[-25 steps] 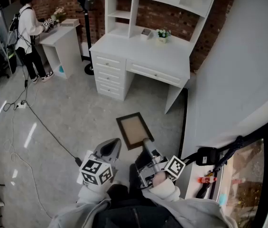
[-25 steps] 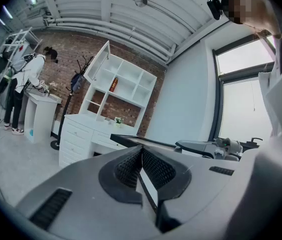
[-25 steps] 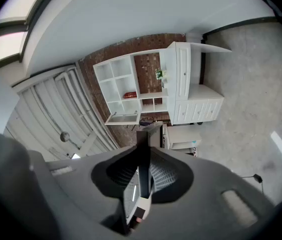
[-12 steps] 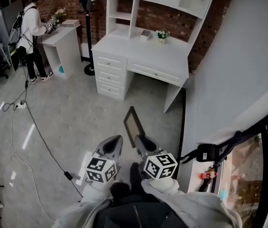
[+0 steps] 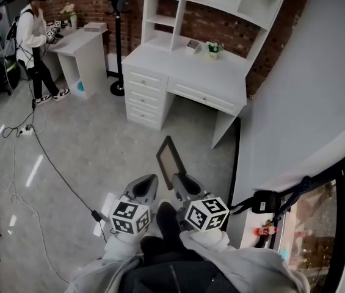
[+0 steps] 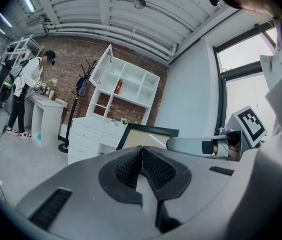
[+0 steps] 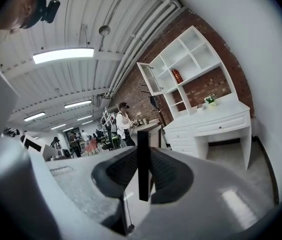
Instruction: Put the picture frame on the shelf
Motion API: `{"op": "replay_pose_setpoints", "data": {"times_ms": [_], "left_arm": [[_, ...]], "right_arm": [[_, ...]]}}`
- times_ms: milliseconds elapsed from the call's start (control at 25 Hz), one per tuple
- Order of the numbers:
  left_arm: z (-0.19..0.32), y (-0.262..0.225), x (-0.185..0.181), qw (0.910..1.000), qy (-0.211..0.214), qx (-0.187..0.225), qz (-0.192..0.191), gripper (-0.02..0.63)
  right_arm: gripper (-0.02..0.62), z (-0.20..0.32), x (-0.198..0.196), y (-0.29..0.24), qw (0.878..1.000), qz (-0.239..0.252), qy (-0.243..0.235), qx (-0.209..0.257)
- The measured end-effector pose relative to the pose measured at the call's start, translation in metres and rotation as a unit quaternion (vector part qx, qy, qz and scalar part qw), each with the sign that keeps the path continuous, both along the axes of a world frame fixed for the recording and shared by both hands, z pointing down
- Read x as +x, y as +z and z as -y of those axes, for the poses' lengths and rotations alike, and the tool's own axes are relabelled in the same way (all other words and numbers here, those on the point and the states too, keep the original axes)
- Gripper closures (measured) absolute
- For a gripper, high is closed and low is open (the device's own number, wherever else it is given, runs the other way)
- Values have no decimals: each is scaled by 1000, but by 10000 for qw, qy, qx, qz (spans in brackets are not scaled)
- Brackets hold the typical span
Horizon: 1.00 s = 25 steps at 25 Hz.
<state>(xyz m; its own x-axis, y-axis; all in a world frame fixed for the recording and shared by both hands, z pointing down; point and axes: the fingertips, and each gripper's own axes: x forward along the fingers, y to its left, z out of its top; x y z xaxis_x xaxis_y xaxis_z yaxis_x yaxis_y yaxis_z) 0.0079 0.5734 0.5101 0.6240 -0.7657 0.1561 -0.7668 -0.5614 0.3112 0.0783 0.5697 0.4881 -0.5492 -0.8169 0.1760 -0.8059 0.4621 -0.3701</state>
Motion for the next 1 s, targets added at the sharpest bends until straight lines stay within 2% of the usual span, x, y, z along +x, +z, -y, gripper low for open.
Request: {"op": "replay_pose_setpoints", "data": {"times_ms": [600, 1000], "left_arm": [[116, 8, -1, 9995, -262, -163, -20, 601], [194, 12, 14, 9992, -308, -244, 3, 601]], "right_arm": [[529, 119, -1, -5, 9995, 104, -310, 27], [529, 197, 23, -4, 9994, 239, -266, 19]]}}
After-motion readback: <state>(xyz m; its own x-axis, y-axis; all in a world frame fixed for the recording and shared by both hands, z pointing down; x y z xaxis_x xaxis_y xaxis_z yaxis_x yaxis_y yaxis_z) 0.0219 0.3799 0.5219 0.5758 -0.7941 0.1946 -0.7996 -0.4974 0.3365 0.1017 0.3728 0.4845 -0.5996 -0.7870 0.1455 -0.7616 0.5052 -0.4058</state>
